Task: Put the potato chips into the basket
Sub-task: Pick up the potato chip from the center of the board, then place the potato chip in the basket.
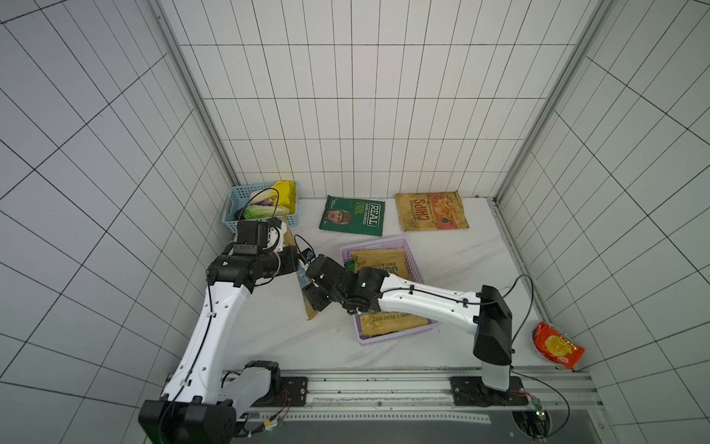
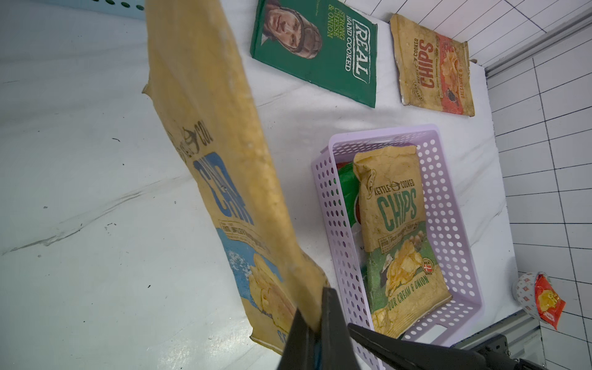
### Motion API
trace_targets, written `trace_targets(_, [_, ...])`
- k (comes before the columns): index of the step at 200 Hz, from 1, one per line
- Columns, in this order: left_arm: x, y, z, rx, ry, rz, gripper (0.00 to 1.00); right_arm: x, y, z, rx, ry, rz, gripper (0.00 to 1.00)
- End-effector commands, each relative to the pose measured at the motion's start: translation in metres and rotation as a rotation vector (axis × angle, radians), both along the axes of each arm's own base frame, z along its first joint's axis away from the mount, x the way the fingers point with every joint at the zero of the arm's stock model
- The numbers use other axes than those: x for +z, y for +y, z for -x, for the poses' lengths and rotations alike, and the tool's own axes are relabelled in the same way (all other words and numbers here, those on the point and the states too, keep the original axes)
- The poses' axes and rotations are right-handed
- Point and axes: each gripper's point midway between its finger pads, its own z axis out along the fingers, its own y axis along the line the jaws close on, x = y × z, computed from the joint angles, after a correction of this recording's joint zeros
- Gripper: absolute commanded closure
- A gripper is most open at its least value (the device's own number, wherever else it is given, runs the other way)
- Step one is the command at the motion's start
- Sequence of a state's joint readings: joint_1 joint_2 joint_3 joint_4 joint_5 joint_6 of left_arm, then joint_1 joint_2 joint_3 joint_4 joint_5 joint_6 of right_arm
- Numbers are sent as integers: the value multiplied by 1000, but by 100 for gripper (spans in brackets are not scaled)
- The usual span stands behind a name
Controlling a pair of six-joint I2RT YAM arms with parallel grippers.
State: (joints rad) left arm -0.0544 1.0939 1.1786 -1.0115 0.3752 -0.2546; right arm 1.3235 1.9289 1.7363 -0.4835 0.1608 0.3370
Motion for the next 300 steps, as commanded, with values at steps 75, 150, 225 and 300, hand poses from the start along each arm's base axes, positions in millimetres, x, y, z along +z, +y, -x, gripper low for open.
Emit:
trace_targets(75, [36, -20, 1, -109, -92, 77, 100, 39, -1, -16, -60, -106, -54, 79])
trace_targets(150, [66, -20, -1, -149, -200, 41, 46, 102, -51, -12, -136, -130, -178, 100])
trace_targets(225, [94, 37, -11, 35, -307, -107, 2, 128, -139, -18, -256, -59, -278, 100])
trace_targets(300, [13, 53, -16, 78, -136, -151, 2, 80, -215, -11, -346, 130, -354, 100])
